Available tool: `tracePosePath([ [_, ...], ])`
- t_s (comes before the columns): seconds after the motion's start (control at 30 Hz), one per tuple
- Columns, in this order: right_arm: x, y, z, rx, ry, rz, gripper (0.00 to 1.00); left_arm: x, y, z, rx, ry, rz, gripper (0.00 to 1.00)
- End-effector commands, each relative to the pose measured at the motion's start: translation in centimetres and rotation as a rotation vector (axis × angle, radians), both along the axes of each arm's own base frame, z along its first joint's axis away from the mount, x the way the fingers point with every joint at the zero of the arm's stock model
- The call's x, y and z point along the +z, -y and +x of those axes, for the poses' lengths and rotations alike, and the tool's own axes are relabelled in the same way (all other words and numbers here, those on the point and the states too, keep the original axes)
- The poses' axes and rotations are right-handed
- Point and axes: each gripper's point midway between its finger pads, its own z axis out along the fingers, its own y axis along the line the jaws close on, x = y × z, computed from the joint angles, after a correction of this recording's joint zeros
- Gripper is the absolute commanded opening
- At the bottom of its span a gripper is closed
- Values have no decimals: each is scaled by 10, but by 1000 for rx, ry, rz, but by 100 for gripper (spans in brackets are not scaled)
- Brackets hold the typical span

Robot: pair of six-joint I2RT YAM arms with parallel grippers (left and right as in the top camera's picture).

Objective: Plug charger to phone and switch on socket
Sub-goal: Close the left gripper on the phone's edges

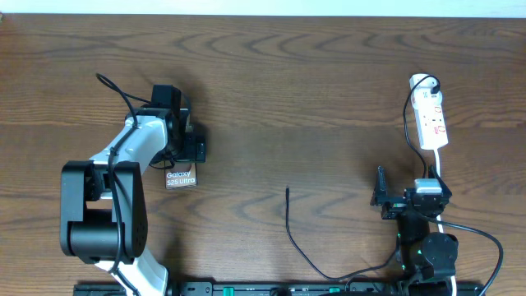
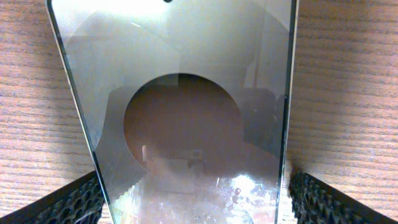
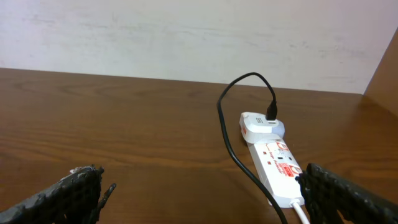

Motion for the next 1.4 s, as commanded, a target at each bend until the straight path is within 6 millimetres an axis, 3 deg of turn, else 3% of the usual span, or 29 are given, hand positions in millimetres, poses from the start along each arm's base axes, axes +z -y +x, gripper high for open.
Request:
tracePosePath([
  [0.0, 0, 3, 0, -14, 2, 16, 99, -12, -4, -11, -1, -57, 13, 95],
  [0.63, 0, 3, 0, -14, 2, 16, 99, -14, -4, -15, -1, -66, 13, 94],
  [0.87, 0, 3, 0, -14, 2, 16, 99, -14, -4, -15, -1, -66, 13, 86],
  [1.17, 0, 3, 0, -14, 2, 16, 99, -14, -4, -15, -1, -65, 13, 85],
  [1.37, 0, 3, 0, -14, 2, 16, 99, -14, -4, -14, -1, -63, 13, 74],
])
